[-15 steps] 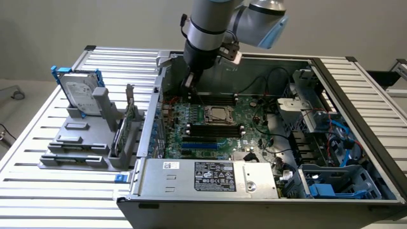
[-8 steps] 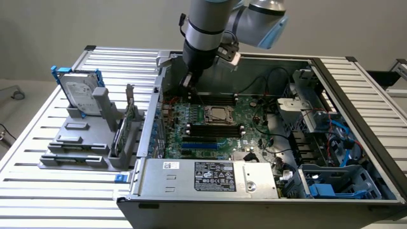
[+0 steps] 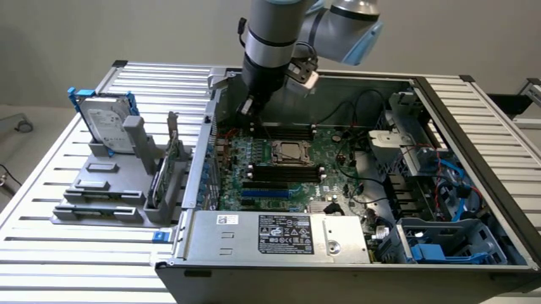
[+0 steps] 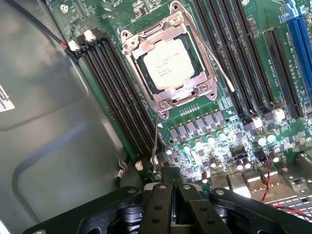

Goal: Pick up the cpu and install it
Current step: 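Install the first cpu locking lever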

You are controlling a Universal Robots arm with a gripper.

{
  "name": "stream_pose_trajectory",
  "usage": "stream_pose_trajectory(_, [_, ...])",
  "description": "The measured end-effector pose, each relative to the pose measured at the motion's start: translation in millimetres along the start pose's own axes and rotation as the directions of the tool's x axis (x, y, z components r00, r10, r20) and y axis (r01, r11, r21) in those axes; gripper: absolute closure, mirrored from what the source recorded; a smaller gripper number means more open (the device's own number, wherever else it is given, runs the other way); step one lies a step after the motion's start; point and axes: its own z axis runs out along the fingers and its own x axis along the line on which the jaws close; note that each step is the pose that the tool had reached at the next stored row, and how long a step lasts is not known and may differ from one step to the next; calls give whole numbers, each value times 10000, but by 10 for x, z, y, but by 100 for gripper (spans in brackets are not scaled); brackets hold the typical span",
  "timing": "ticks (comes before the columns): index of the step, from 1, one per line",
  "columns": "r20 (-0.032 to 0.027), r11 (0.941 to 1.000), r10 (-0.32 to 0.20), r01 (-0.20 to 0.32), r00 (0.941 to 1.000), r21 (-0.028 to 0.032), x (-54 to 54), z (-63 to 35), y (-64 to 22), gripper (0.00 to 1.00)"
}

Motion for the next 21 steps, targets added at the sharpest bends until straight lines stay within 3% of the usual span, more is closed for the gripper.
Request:
stream_pose_trajectory(6, [-104, 9989, 467, -468, 9989, -74, -29, 41, -48, 89])
stream_pose_trajectory(11, [-231, 9959, 875, -880, 9959, -189, -32, 73, -53, 89])
stream_pose_trajectory(16, [-385, 9924, 1165, -1178, 9924, -348, -15, 84, -61, 89])
stream_pose_trajectory(21, [-553, 9886, 1372, -1401, 9890, -543, 10, 90, -73, 89])
